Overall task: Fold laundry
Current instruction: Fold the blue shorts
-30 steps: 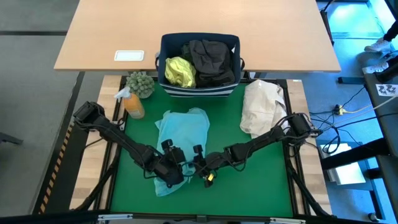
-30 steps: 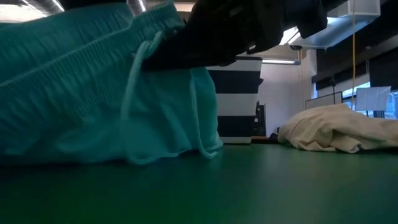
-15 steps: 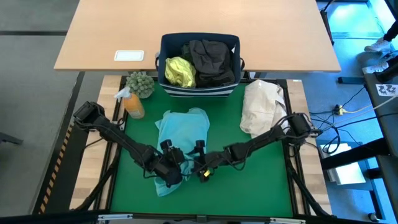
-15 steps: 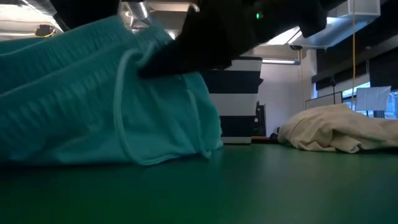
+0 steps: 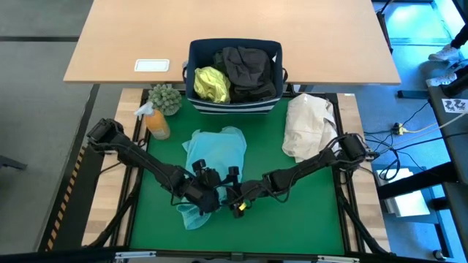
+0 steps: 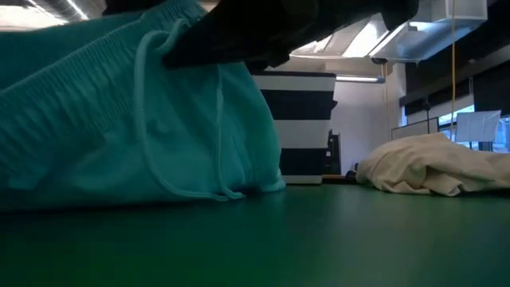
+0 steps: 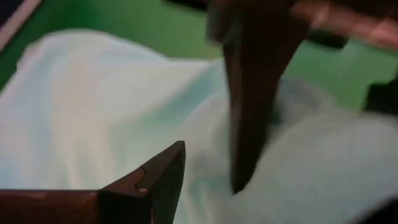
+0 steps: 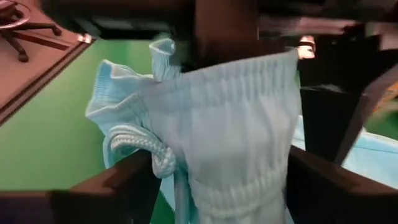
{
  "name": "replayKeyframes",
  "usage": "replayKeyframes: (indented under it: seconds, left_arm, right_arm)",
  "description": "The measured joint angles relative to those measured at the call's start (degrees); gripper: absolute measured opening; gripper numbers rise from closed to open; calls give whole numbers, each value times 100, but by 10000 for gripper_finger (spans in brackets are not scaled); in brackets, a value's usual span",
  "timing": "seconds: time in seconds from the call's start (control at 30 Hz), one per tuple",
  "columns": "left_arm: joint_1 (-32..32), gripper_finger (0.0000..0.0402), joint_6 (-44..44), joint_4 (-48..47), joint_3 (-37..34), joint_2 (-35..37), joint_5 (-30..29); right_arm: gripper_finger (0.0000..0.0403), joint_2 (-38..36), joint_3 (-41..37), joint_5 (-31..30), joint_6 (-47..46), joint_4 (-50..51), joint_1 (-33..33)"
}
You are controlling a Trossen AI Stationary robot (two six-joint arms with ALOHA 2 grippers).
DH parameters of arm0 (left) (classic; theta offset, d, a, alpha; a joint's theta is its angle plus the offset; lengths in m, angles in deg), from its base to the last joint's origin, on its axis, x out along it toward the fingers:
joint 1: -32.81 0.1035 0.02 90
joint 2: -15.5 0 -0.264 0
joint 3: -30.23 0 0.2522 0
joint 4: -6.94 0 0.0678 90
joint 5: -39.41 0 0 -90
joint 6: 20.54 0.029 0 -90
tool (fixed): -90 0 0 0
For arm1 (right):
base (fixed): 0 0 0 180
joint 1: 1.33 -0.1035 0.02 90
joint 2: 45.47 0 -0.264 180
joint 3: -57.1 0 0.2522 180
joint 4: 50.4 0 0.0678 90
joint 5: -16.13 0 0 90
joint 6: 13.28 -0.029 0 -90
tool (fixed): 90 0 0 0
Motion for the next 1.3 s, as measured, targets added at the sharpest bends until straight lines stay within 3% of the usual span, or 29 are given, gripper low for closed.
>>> replayKeyframes:
  seconds: [0.23, 0.5, 0.93, 1.03, 1.1, 1.17, 1.3]
  left_arm:
    - [-32, 213, 286, 4, 274, 4, -19]
    - [-166, 213, 281, -433, 298, 9, 266]
    - [-193, 240, 588, -877, 310, 342, 901]
    - [-177, 254, 699, -908, 309, 394, 1041]
    - [-217, 263, 790, -1371, 257, 430, 1593]
    - [-264, 270, 796, -1183, 253, 387, 1928]
    - [-226, 280, 671, -1182, 272, 373, 1644]
  right_arm:
    - [226, 0, 80, 0, 4, 81, -2]
    - [28, 9, 78, 362, 284, 133, 11]
    - [23, 22, 113, 346, 262, -32, 22]
    - [38, 16, 104, 349, 259, -21, 21]
    - [57, 7, 46, 298, 258, 216, 9]
    - [71, 19, 47, 300, 258, 187, 4]
    - [76, 0, 70, 247, 272, 182, 13]
